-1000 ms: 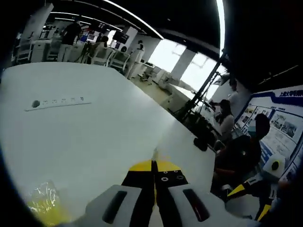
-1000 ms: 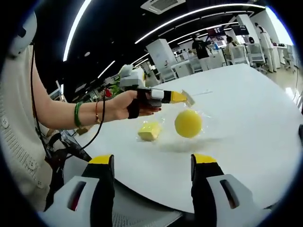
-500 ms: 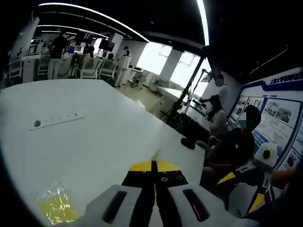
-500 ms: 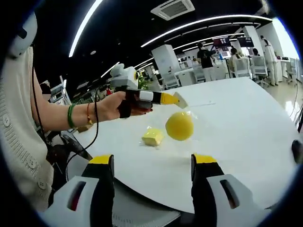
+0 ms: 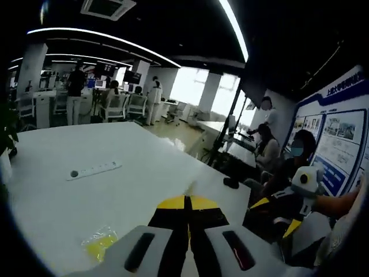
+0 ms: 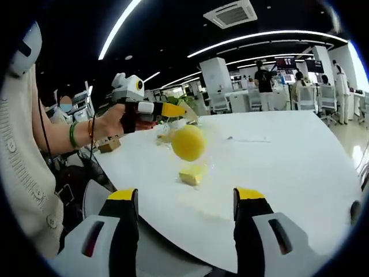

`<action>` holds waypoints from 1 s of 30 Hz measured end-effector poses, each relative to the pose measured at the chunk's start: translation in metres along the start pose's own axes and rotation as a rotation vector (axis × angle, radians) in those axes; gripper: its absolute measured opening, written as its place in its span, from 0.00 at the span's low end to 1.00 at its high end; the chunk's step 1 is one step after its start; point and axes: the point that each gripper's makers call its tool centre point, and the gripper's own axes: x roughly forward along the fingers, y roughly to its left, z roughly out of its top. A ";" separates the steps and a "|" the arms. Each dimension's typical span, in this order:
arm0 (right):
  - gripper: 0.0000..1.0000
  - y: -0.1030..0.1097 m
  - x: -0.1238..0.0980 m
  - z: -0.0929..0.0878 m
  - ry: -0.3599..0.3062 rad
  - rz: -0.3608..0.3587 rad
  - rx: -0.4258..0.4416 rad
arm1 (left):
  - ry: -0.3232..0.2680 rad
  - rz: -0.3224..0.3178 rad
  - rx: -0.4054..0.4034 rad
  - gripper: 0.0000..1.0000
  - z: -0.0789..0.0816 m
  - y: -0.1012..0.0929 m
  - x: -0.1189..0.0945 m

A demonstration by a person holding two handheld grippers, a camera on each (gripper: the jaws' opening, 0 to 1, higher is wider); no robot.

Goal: Compare the silicone blocks by pressing each to a similar depth, holding the contact briefly, and releasing to observe deformation and rebound differences across the visible hardness samples.

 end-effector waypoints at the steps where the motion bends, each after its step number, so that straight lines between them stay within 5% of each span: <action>1: 0.62 0.001 0.002 0.001 0.002 0.008 -0.005 | 0.000 0.013 0.008 0.00 0.000 0.002 -0.007; 10: 0.66 0.012 0.018 0.021 0.050 0.109 -0.098 | 0.000 0.042 0.003 0.00 -0.003 0.016 -0.046; 22: 0.72 0.023 0.047 0.089 0.275 0.345 -0.440 | 0.013 0.020 0.032 0.00 0.001 0.016 -0.059; 30: 0.69 0.042 0.091 0.117 0.435 0.506 -0.548 | -0.003 -0.034 0.056 0.00 0.018 0.002 -0.058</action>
